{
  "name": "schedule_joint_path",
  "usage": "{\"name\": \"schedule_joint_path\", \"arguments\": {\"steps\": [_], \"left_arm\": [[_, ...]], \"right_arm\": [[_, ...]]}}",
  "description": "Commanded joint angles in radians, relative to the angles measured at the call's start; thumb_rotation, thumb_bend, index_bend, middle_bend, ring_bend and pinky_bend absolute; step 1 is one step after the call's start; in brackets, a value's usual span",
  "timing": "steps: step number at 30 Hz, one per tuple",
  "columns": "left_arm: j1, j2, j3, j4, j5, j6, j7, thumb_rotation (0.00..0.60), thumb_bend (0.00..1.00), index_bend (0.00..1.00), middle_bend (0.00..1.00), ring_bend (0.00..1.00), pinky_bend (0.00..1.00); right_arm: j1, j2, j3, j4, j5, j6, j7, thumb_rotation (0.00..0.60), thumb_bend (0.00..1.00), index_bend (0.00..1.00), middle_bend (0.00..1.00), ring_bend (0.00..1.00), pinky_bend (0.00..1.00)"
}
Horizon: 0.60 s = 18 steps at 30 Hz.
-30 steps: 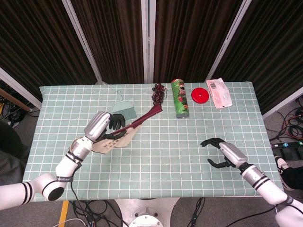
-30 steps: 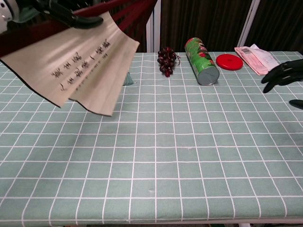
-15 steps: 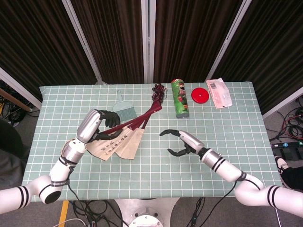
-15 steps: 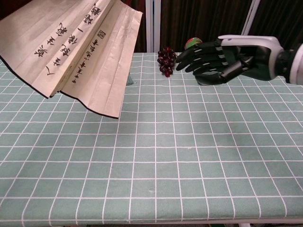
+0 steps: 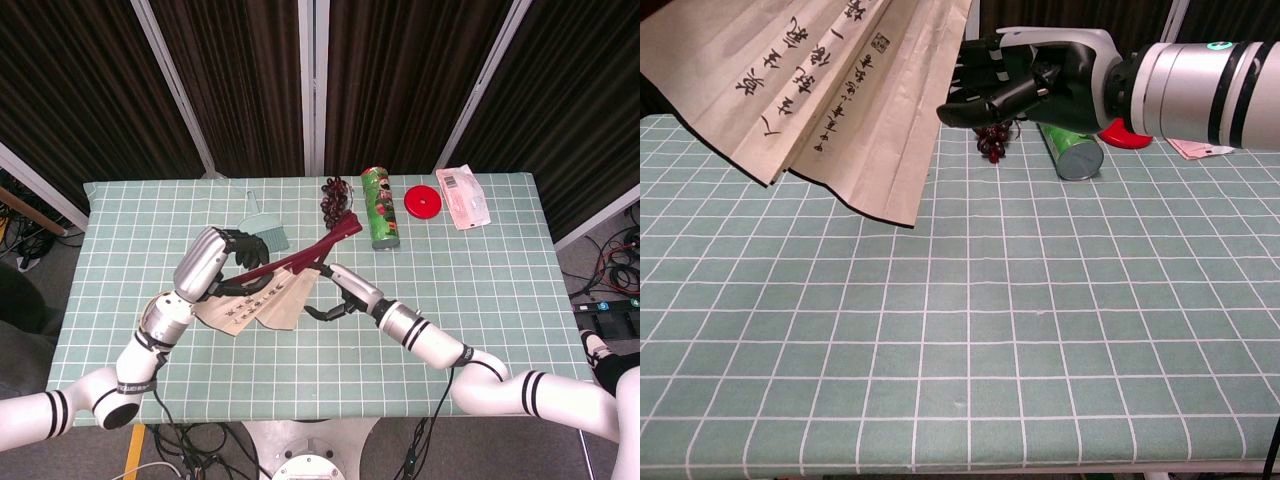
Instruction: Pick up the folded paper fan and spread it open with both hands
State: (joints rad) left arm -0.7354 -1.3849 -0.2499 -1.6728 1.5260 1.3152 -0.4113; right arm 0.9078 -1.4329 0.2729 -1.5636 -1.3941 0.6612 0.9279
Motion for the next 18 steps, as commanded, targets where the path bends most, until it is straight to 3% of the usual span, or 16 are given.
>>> {"name": "schedule_joint_path", "arguments": {"steps": [1,4,10,14,18], "left_arm": [[-0.006,-0.005,-0.008,-0.007,-0.002,-0.006,0.007,0.6,0.31,0.59,0.73,0.7,0.7],[-0.011,-0.009,-0.013,-0.012,-0.002,-0.011,0.011,0.6,0.31,0.59,0.73,0.7,0.7],[-0.008,-0.005,-0.012,-0.016,-0.007,-0.018,0.003,0.6,0.31,0.59,0.73,0.7,0.69],[0.005,-0.001,-0.004,0.003,-0.002,-0.008,-0.001,0.6,0.31,0.59,0.73,0.69,0.69],[0.021,0.012,0.013,0.032,0.015,0.003,0.003,0.6,0.31,0.59,0.73,0.69,0.69]], "right_arm": [[0.013,-0.01,0.011,-0.007,0.018,-0.004,-0.01,0.6,0.29,0.19,0.18,0.12,0.1],[0.015,-0.017,0.019,-0.012,0.029,0.008,-0.023,0.6,0.32,0.23,0.21,0.12,0.1],[0.006,-0.053,0.043,0.002,0.108,0.061,-0.105,0.6,0.53,0.59,0.35,0.22,0.1],[-0.008,-0.062,0.047,0.012,0.142,0.103,-0.18,0.6,0.52,0.68,0.4,0.26,0.09],[-0.027,-0.052,0.039,0.028,0.144,0.151,-0.273,0.6,0.51,0.68,0.4,0.26,0.1]]}}
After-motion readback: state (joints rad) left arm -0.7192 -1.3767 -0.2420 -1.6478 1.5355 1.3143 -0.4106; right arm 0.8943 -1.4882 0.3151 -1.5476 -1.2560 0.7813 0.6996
